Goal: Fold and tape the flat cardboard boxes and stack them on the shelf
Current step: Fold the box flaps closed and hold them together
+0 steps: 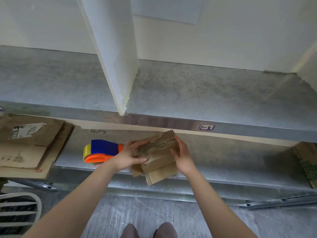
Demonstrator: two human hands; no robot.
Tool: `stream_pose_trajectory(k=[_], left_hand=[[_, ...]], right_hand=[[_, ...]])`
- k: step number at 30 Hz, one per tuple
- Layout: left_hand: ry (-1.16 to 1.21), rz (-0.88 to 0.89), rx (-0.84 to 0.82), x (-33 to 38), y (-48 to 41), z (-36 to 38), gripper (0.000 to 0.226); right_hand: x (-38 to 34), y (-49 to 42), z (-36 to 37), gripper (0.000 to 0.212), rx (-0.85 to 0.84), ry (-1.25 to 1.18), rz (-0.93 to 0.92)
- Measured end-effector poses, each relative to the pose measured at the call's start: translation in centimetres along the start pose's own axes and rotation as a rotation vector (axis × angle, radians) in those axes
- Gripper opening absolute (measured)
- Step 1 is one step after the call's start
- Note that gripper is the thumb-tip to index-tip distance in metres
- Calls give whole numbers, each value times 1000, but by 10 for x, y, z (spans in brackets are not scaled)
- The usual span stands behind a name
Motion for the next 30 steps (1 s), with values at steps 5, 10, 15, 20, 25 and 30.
stream_pose_trajectory(k=[5, 10, 15, 20, 25, 30], left_hand=[[-236, 33, 237, -2, 16, 13, 69], [-177, 72, 418, 7, 12, 45, 67], [-154, 154, 394, 5, 10, 67, 62], [-51, 133, 375, -5, 14, 58, 71], [-296, 71, 279, 4, 18, 34, 70], [-748, -18, 314, -8, 59, -15, 68]], right_hand=[[-9, -6, 0, 54, 27, 81, 64], [-9, 24, 26, 61, 225, -93, 50], [-1, 46, 44, 72, 36, 34, -113], [-7, 34, 35, 74, -124, 89, -134], [-20, 27, 33, 78, -111, 194, -93], [-38, 51, 32, 53, 100, 446, -94]])
Point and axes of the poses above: each hand's wrist, its own y-axis away from the middle knuckle, its own z-axis out of the palm, x = y × z, the point moved 3 cm from there along -y, towards the middle knuckle, and after that the axes turned 15 degrees about -x, right-handed, at the moved point
